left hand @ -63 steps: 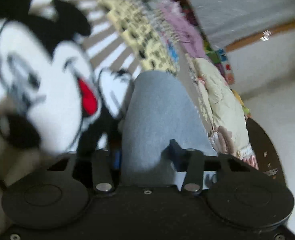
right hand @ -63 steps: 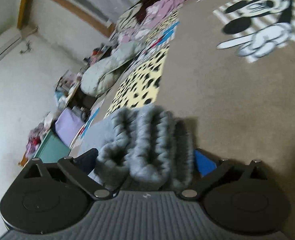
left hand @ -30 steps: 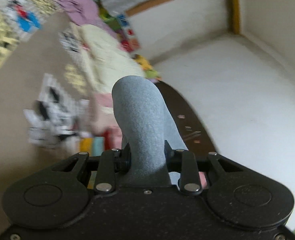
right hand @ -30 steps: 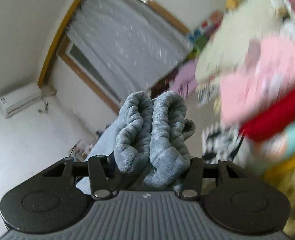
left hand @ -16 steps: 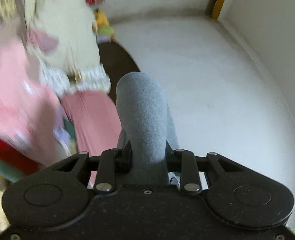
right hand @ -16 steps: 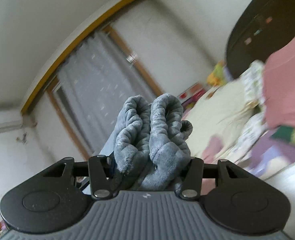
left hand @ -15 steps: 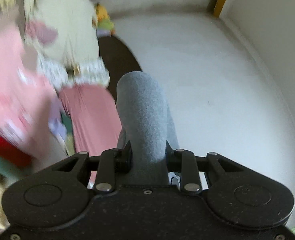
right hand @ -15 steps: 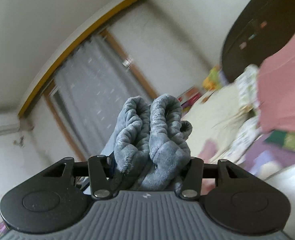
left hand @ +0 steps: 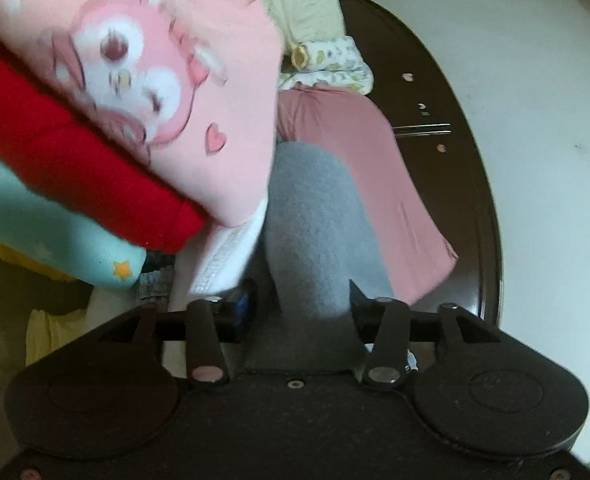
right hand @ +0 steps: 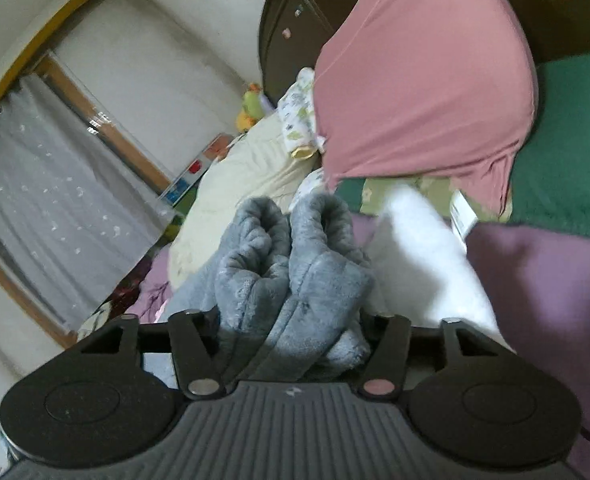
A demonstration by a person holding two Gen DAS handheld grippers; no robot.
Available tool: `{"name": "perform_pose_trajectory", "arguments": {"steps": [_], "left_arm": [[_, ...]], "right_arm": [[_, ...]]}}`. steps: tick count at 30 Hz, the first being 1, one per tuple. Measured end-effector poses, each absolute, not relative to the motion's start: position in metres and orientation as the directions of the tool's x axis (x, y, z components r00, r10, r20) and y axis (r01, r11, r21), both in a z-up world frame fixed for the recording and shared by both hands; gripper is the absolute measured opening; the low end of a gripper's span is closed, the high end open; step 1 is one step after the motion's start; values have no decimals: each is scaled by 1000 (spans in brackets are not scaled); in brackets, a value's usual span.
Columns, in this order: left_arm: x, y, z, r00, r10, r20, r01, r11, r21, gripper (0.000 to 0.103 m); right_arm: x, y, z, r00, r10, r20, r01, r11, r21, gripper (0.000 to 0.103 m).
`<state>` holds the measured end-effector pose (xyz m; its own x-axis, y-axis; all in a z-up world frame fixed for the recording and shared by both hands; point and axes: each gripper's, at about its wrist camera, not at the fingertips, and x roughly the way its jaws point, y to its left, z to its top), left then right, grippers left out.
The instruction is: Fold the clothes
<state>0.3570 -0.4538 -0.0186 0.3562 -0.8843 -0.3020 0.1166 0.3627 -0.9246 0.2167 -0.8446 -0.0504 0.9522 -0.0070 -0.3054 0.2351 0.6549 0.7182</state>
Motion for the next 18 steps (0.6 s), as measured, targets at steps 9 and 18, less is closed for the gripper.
{"name": "perform_pose_trajectory", "arguments": {"steps": [9, 18], "left_arm": [[294, -325, 11, 429, -859, -278, 238, 405, -883, 73], [217, -153, 21, 642, -694, -325, 270, 602, -752, 95]], "right_arm": [[154, -809, -27, 952, -200, -230, 304, 677, 670, 80], [91, -673, -28, 962, -82, -262, 233, 750, 619, 102]]}}
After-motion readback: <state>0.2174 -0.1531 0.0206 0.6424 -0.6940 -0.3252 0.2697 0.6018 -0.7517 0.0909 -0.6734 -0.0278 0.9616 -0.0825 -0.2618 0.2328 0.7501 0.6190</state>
